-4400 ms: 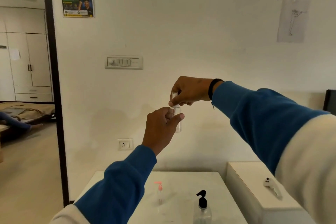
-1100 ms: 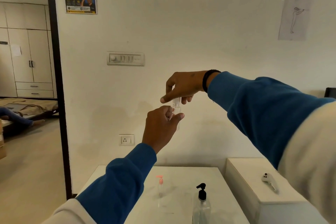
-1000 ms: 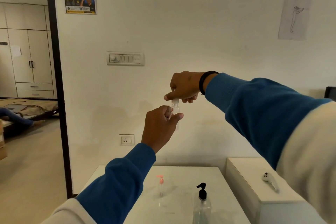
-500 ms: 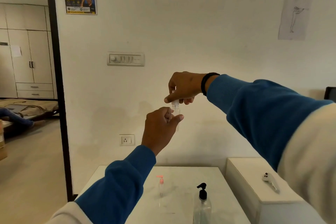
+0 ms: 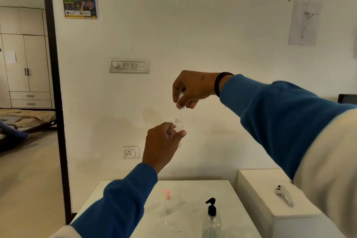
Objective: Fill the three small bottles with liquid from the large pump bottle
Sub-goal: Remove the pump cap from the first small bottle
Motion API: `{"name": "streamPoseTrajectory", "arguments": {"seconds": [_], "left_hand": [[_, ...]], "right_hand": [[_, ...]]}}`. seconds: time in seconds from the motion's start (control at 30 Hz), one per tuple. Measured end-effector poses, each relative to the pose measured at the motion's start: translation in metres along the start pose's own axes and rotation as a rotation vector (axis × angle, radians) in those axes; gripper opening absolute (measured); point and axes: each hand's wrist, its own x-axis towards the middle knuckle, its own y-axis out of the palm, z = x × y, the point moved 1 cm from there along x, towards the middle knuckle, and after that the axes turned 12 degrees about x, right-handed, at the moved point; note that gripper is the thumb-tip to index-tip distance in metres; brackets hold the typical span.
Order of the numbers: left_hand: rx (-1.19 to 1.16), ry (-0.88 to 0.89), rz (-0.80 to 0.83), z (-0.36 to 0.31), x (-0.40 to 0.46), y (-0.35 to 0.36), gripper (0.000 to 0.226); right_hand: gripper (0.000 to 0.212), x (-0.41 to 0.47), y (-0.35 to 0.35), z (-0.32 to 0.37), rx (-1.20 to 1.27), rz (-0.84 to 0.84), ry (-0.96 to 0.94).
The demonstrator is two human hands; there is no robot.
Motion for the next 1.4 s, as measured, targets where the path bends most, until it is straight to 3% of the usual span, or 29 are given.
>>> {"name": "streamPoseTrajectory", "arguments": {"seconds": [0.4, 0.7, 1.07, 1.4], "left_hand": [[-0.020, -0.044, 0.038, 0.006, -0.004, 0.001, 0.034], [-0.052, -0.056, 0.006, 0.005, -0.005, -0.001, 0.030], [-0.140, -0.116, 0.053, 0.028, -0.038, 0.012, 0.033], [-0.179, -0.356, 0.258, 0.122, -0.125, 0.059, 0.033]], "right_hand": [[0.021, -0.025, -0.051, 0.006, 0.086, -0.171, -0.065], [0.020, -0.047, -0.047, -0.021, 0.073, -0.427, -0.098], [0.020, -0.049, 0.105, -0.101, 0.405, -0.811, 0.022], [0.015, -0.037, 0.310, -0.166, 0.644, -0.762, 0.316]]}}
